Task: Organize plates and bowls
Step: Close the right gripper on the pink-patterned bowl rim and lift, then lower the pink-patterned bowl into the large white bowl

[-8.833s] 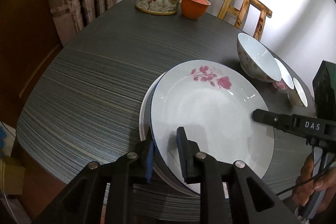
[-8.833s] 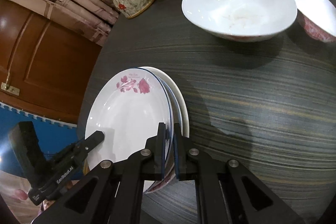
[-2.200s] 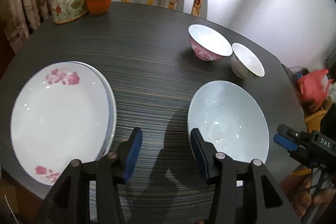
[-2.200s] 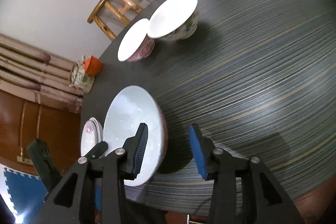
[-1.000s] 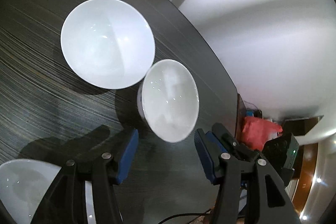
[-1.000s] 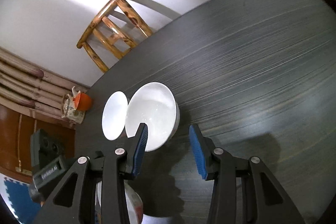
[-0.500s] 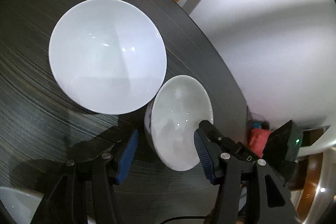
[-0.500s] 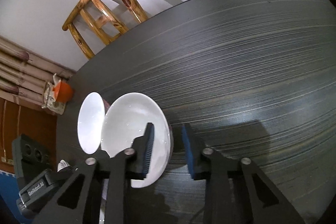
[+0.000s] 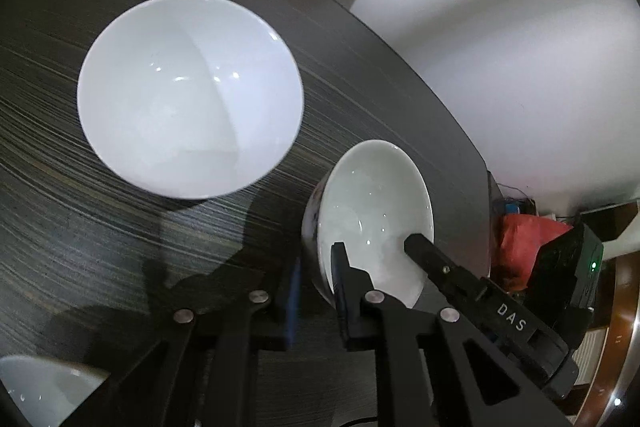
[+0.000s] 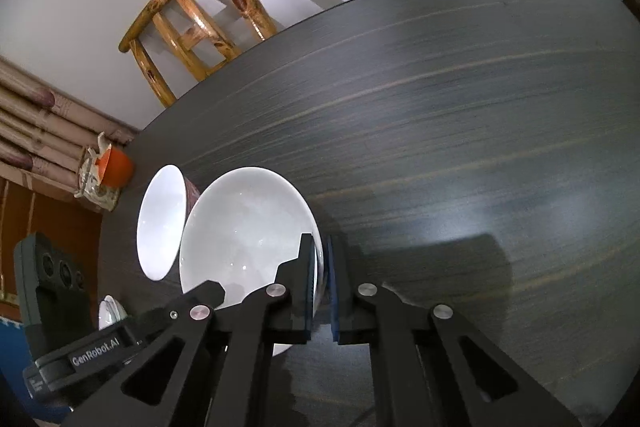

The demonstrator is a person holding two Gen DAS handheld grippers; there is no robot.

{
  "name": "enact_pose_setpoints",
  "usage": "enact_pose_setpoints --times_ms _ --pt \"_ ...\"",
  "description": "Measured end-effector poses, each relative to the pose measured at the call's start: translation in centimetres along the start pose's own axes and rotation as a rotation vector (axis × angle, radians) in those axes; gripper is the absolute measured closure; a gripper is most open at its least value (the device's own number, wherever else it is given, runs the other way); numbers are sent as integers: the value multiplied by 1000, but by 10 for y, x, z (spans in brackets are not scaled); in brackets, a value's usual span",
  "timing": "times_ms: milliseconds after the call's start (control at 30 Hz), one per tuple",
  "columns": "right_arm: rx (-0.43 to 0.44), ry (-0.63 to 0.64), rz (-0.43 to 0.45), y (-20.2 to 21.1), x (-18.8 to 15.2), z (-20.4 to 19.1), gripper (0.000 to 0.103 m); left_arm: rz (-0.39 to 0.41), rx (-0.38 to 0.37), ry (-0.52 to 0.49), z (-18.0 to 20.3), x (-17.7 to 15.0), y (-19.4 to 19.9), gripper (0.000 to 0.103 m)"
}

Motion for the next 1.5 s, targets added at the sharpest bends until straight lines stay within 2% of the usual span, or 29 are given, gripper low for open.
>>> enact_pose_setpoints --times_ms 167,300,600,800,1033,1200,1333,1367,1433,1500 --pt "24 -20 37 25 -10 -8 96 13 -21 -48 3 -19 32 89" --pt "43 0 66 49 -19 -31 95 43 -24 -69 -4 -30 65 89" --pt "122 69 51 65 -67 -122 94 80 55 -92 -80 -58 152 89" --pt "138 86 -3 45 -107 -160 94 49 110 -59 -133 -74 157 90" --pt "85 87 -56 18 -129 -162 94 35 167 -106 -150 -81 144 89" --pt "72 78 -81 9 -136 -156 95 85 233 -201 -145 -81 144 87" --pt "62 87 -80 8 -137 -156 96 70 288 -277 -140 -84 141 84" --pt "62 87 -79 8 -136 -157 96 65 311 -307 -138 -85 142 84" --pt "71 82 -83 7 -136 -157 97 111 387 -384 -134 -83 146 80" --pt "68 87 -80 7 -136 -157 97 138 429 -460 -130 -83 151 79"
Point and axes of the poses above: each gripper's, at about its wrist camera, not at the fingertips, and y roughly against the way its jaws point, z to its right, x to its top, the point moved 8 cm from there along -y, roughly the way its jaws point, and after that the axes turned 15 degrees about y, right-handed, at the moved point
